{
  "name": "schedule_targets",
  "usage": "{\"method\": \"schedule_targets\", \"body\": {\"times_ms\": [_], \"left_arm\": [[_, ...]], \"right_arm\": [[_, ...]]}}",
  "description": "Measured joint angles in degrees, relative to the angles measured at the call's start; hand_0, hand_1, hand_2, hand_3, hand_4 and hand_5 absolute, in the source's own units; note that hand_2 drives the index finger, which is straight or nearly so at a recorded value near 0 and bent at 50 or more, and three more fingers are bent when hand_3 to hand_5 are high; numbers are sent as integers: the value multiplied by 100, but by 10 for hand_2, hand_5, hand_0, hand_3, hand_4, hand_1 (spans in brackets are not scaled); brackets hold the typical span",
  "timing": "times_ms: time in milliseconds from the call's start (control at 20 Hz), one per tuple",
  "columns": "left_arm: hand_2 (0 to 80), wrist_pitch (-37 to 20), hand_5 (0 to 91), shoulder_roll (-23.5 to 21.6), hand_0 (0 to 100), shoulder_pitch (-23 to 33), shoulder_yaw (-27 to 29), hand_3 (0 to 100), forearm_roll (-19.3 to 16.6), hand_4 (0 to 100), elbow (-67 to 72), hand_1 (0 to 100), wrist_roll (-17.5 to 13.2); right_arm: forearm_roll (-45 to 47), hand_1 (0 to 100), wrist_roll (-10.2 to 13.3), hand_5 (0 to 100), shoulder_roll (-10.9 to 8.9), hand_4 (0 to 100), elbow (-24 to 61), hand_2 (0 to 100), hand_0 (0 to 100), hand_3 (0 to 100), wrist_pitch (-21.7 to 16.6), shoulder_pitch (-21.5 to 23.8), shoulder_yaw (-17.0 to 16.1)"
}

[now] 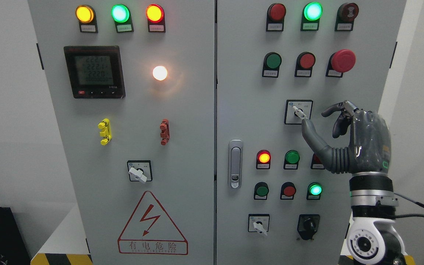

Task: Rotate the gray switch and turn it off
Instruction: 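Bring the right hand's thumb and index finger onto the switch knob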

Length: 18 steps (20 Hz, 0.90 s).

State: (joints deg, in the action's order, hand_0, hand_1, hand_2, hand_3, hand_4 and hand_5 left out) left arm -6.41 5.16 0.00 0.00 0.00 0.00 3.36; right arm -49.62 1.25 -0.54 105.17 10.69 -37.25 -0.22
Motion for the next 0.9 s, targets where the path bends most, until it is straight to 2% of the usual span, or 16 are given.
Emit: {"method": "schedule_targets", "body": {"times_ms": [550, 900], "left_arm": [[0, 0, 0, 0, 120, 0, 0, 0, 0, 0, 0, 389, -1], [0, 0, 0, -1, 120, 0, 0, 0, 0, 0, 0, 389, -1]], "right_arm": [[-148, 406, -1, 1000, 33, 923, -223, 546, 128, 941, 0, -148, 14], [-216, 405, -1, 1000, 42, 925, -333, 589, 128, 942, 0, -216, 16]]}}
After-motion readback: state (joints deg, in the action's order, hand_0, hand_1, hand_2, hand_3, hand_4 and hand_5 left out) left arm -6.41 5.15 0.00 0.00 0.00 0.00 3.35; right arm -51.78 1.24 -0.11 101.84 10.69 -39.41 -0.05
